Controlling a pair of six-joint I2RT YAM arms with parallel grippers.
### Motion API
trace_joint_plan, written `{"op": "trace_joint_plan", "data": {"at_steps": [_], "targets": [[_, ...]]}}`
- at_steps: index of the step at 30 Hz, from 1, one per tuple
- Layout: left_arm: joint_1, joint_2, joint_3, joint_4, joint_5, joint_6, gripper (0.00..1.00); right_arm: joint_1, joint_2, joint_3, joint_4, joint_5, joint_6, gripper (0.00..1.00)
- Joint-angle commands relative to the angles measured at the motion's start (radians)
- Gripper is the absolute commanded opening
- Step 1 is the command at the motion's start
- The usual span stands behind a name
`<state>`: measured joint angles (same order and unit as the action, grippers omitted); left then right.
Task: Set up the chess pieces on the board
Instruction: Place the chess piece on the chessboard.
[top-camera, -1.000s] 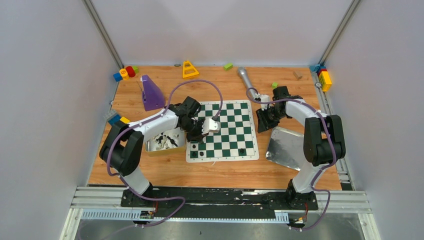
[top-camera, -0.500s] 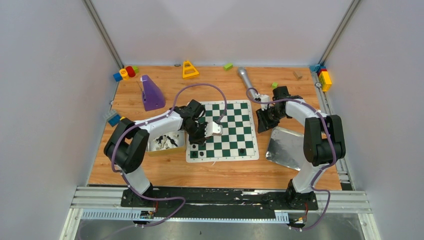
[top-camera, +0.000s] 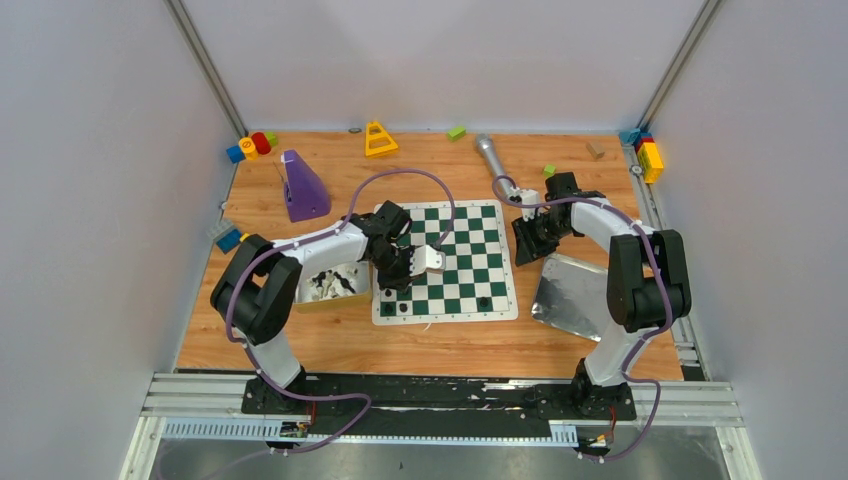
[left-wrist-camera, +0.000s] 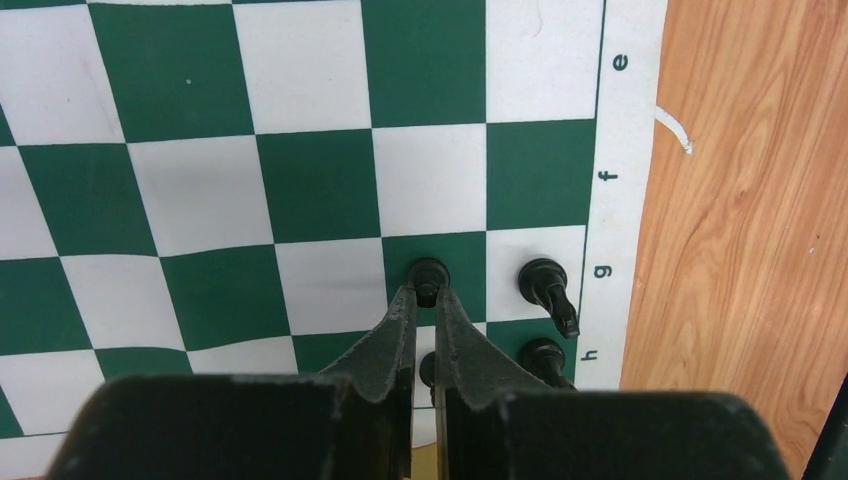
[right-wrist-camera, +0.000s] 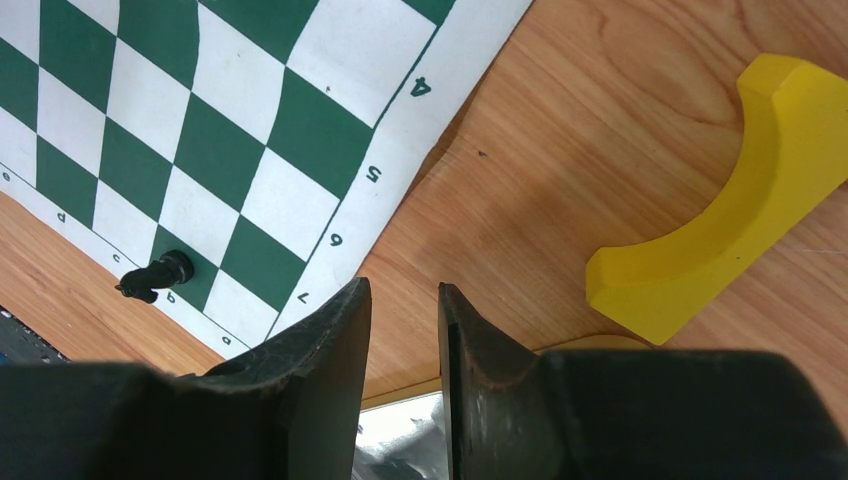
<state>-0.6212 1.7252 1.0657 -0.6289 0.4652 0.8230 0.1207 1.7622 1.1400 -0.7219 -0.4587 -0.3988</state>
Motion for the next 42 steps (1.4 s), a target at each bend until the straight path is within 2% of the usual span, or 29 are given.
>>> {"op": "trace_joint_plan", "data": {"at_steps": [1, 4, 11, 14, 22, 30, 32, 42], "targets": [[-0.009, 0.005, -0.003, -0.005, 0.008, -0.013, 0.16, -0.003, 0.001, 0.028, -0.005, -0.019, -0.018, 0.32], [-0.008, -0.007, -0.002, -0.006, -0.002, -0.022, 0.22, -0.003, 0.003, 0.029, -0.005, -0.019, -0.018, 0.32], [-0.008, -0.067, 0.023, -0.028, -0.039, -0.048, 0.28, -0.003, 0.005, 0.03, -0.007, -0.021, -0.02, 0.32], [-0.007, -0.103, 0.04, -0.051, -0.049, -0.056, 0.34, -0.004, 0.008, 0.032, -0.009, -0.02, -0.02, 0.32], [0.014, -0.202, 0.074, -0.105, -0.07, -0.085, 0.38, -0.003, 0.009, 0.038, -0.009, -0.023, -0.016, 0.32], [0.194, -0.273, 0.141, -0.208, -0.07, -0.156, 0.4, -0.003, -0.013, 0.049, -0.001, -0.046, -0.004, 0.31], [0.262, -0.289, 0.151, -0.236, -0.09, -0.182, 0.4, -0.003, -0.027, 0.05, 0.003, -0.059, 0.001, 0.31], [0.466, -0.321, 0.128, -0.294, -0.25, -0.26, 0.5, -0.003, -0.083, 0.048, 0.022, -0.104, 0.009, 0.33]]}}
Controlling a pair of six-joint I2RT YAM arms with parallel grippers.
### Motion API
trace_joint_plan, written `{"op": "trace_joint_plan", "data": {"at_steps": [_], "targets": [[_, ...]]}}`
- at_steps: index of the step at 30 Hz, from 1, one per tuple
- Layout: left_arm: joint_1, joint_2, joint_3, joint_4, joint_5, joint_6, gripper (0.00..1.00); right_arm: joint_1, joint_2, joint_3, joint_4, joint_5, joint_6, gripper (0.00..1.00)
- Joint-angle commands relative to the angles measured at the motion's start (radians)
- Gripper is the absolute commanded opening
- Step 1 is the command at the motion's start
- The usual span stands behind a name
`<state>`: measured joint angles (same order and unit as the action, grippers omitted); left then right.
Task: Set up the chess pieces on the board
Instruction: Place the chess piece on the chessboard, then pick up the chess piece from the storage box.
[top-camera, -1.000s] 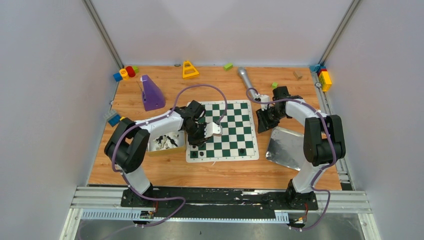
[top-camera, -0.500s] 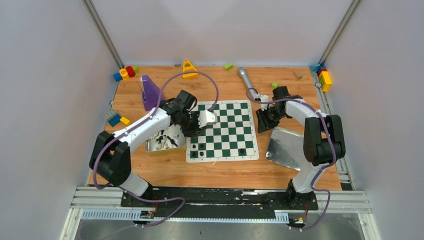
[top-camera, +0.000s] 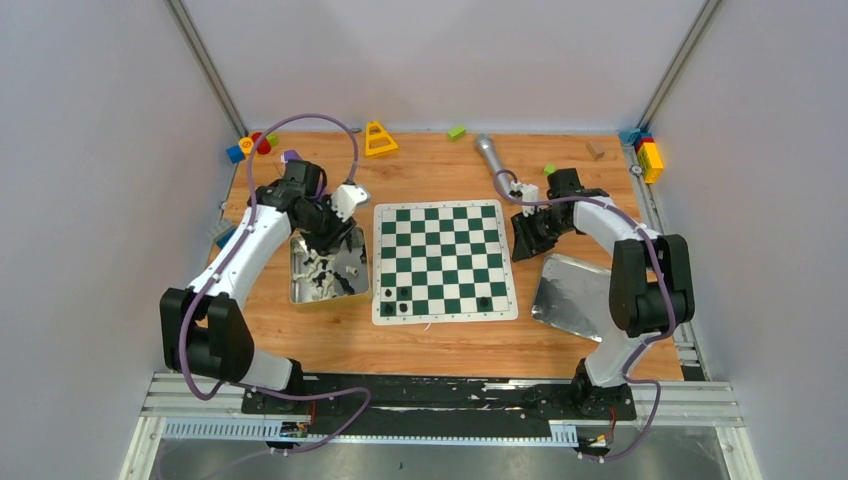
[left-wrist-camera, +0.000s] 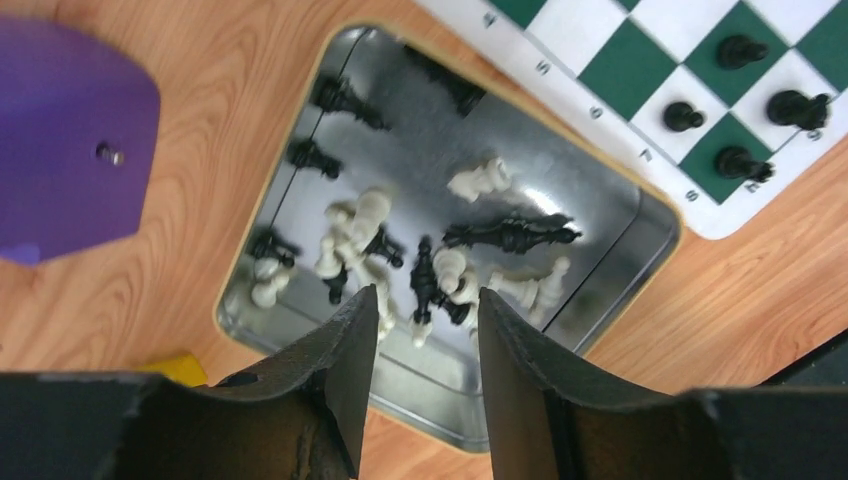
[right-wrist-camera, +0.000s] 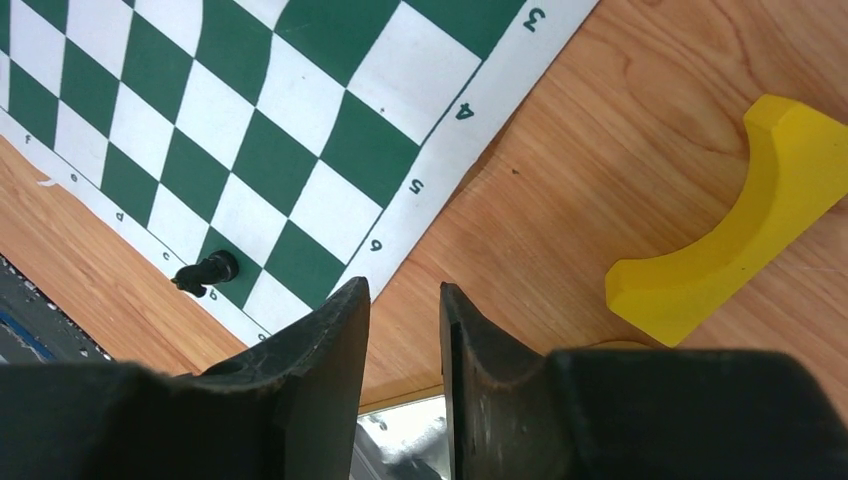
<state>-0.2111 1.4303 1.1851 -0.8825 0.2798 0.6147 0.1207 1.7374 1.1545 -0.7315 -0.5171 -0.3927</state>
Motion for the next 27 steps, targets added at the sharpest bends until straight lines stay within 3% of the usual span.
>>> {"op": "trace_joint_plan", "data": {"at_steps": [1, 6, 13, 21, 27], "targets": [[0.065, -0.02, 0.003, -0.038, -0.087, -0.058, 0.51, -0.003, -0.062, 0.033, 0.032, -0.046, 0.001, 0.34], [0.113, 0.032, 0.004, -0.02, -0.141, -0.105, 0.6, -0.003, -0.088, 0.022, 0.046, -0.047, -0.009, 0.39], [0.145, 0.092, -0.032, 0.032, -0.152, -0.081, 0.61, -0.005, -0.137, -0.028, 0.089, -0.045, -0.031, 0.4], [0.145, 0.092, -0.039, 0.038, 0.078, 0.042, 0.53, -0.013, -0.164, -0.072, 0.133, -0.052, -0.053, 0.38], [0.079, 0.113, -0.043, -0.01, 0.119, 0.173, 0.5, -0.015, -0.133, -0.075, 0.132, -0.054, -0.052, 0.37]]}}
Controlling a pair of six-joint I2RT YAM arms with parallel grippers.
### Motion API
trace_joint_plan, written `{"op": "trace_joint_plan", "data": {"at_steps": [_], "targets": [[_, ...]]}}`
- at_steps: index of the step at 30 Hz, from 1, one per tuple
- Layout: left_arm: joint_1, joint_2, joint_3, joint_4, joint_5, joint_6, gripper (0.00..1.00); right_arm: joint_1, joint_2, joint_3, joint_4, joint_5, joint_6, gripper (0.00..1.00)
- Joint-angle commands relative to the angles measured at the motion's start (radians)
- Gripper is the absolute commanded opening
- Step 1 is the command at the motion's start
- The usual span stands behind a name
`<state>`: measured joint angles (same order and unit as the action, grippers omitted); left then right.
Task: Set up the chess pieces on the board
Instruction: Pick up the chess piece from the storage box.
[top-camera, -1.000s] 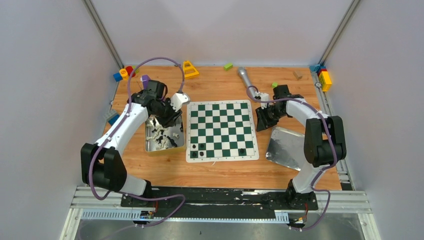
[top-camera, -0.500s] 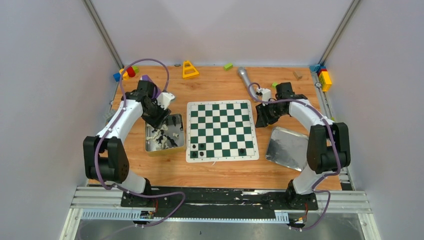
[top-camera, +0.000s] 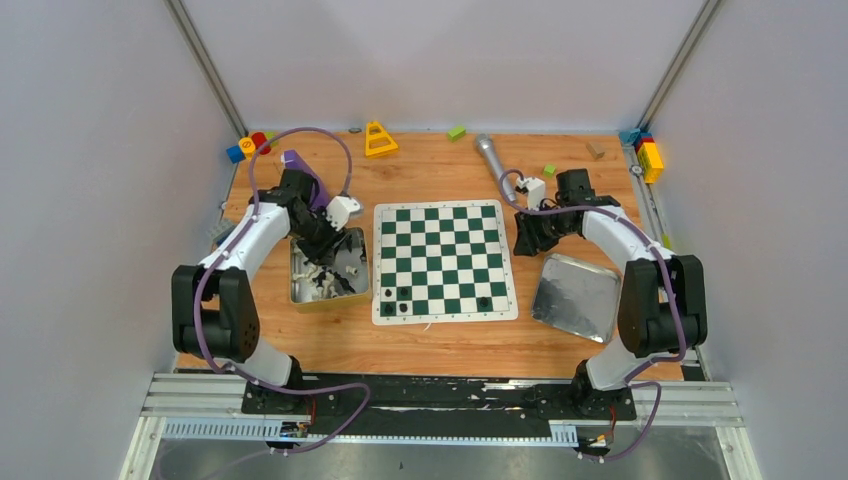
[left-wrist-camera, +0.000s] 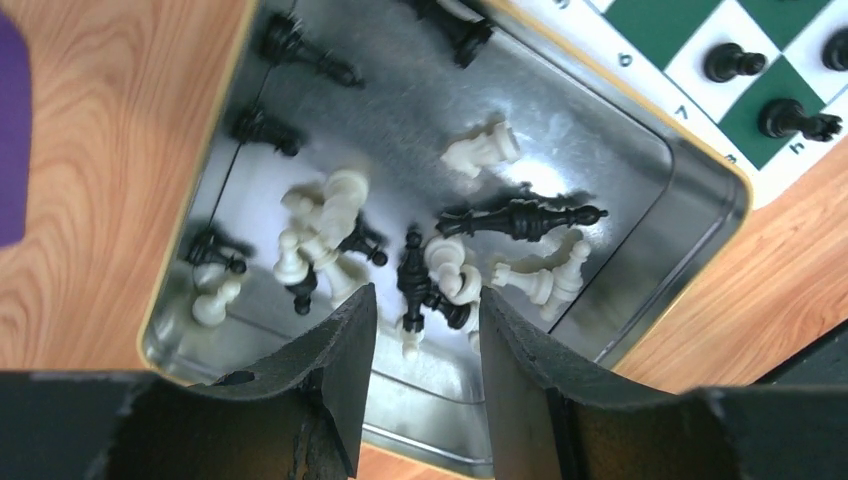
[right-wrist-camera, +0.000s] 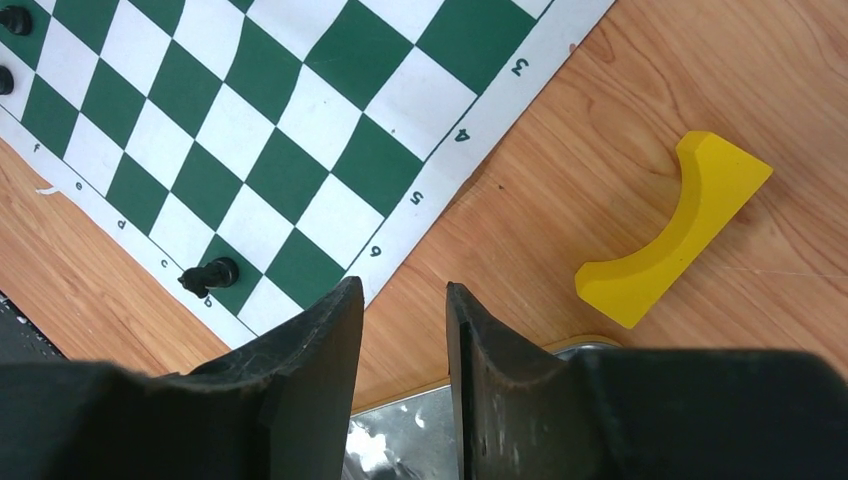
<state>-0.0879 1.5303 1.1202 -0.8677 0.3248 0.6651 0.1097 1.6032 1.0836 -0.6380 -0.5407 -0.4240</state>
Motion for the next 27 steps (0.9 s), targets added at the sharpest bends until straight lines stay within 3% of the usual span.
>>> {"op": "trace_joint_plan", "data": {"at_steps": [1, 11, 27], "targets": [[-0.069, 0.016, 0.019, -0.027, 0.062, 0.15, 0.5, -0.004, 0.005, -0.004, 0.038, -0.027, -0.021, 0.37], [-0.127, 0.108, 0.003, -0.013, -0.008, 0.28, 0.52, -0.004, 0.022, -0.002, 0.03, -0.017, -0.021, 0.37], [-0.127, 0.165, -0.06, 0.075, -0.066, 0.334, 0.57, -0.003, 0.052, 0.007, 0.016, -0.016, -0.023, 0.36]]}}
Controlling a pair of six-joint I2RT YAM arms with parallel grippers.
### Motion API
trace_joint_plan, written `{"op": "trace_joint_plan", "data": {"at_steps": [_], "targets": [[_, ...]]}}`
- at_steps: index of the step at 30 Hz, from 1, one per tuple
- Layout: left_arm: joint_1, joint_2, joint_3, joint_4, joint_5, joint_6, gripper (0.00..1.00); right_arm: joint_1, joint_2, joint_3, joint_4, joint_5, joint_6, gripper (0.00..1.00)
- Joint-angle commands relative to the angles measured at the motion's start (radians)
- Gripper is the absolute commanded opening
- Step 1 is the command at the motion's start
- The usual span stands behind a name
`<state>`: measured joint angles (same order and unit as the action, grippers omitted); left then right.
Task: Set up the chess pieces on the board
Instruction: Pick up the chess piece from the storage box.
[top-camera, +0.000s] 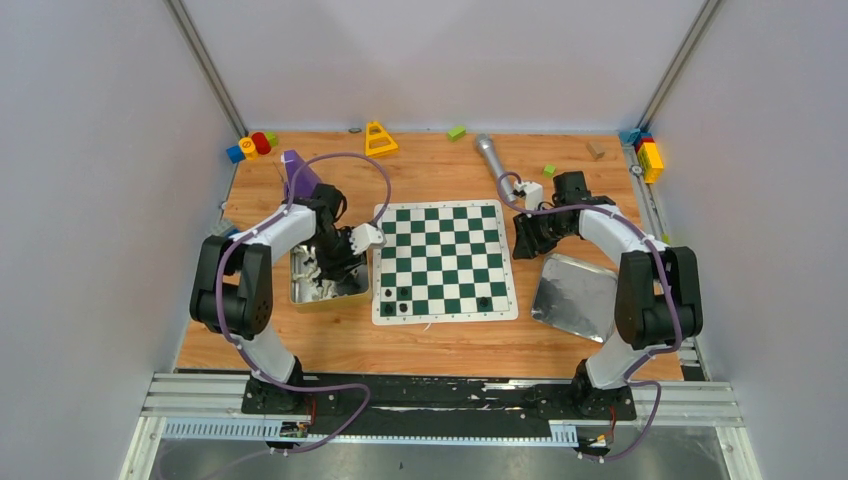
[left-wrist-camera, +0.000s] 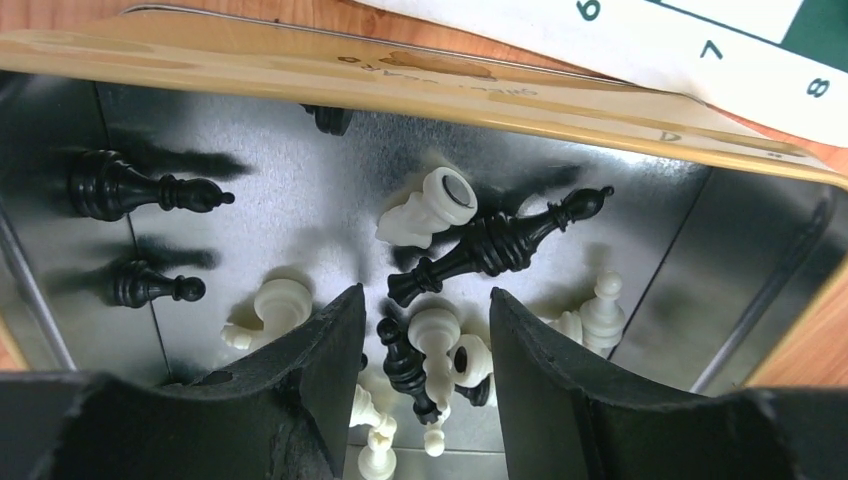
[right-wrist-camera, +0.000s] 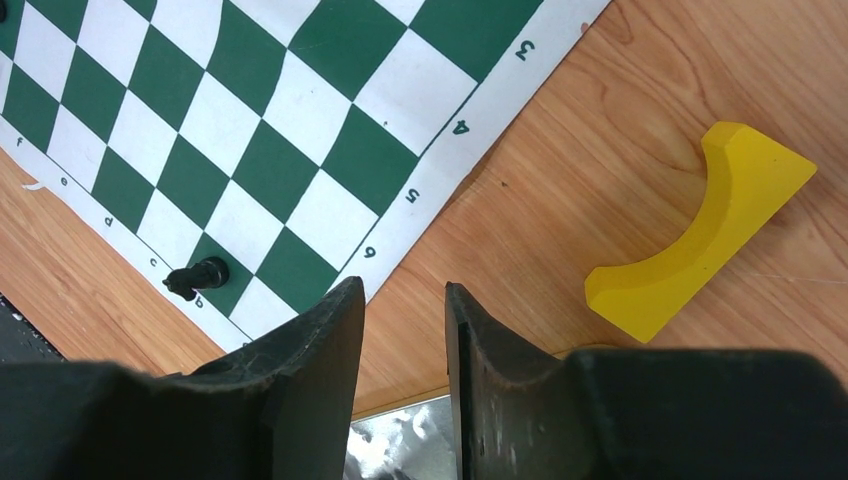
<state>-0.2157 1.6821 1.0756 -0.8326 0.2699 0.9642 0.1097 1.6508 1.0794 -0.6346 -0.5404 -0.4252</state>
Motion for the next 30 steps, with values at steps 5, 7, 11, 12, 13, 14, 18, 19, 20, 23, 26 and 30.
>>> {"op": "trace_joint_plan", "data": {"at_steps": [5, 7, 11, 12, 13, 14, 18, 19, 20, 23, 26, 30], "targets": [[0.001, 0.019, -0.035, 0.079, -0.014, 0.025, 0.54, -0.004, 0.013, 0.014, 0.007, -0.016, -0.023, 0.36], [0.001, 0.017, -0.04, 0.092, -0.007, 0.019, 0.53, -0.004, 0.016, 0.014, 0.006, -0.016, -0.024, 0.36], [0.001, 0.007, -0.047, 0.102, 0.008, 0.011, 0.51, -0.004, 0.022, 0.016, 0.003, -0.016, -0.024, 0.36], [0.001, 0.004, -0.048, 0.102, 0.012, 0.011, 0.51, -0.004, 0.024, 0.017, 0.003, -0.015, -0.023, 0.36], [0.001, -0.002, -0.049, 0.1, 0.015, 0.015, 0.52, -0.004, 0.027, 0.019, 0.002, -0.016, -0.024, 0.36], [0.001, -0.005, -0.051, 0.1, 0.02, 0.02, 0.52, -0.005, 0.03, 0.019, 0.001, -0.016, -0.024, 0.36], [0.001, -0.011, -0.05, 0.078, 0.045, 0.037, 0.53, -0.004, 0.04, 0.022, -0.004, -0.011, -0.024, 0.36], [0.001, -0.011, -0.051, 0.076, 0.049, 0.041, 0.53, -0.003, 0.043, 0.022, -0.005, -0.009, -0.023, 0.36], [0.0, -0.011, -0.053, 0.073, 0.05, 0.048, 0.53, -0.003, 0.045, 0.022, -0.005, -0.008, -0.024, 0.36], [-0.003, -0.014, -0.056, 0.059, 0.05, 0.06, 0.53, -0.002, 0.05, 0.024, -0.007, -0.005, -0.022, 0.36], [-0.004, -0.018, -0.045, 0.041, 0.049, 0.062, 0.52, -0.005, 0.056, 0.026, -0.01, -0.003, -0.023, 0.35], [-0.001, -0.035, -0.015, 0.008, 0.038, 0.052, 0.51, -0.004, 0.06, 0.027, -0.013, -0.001, -0.023, 0.35]]}}
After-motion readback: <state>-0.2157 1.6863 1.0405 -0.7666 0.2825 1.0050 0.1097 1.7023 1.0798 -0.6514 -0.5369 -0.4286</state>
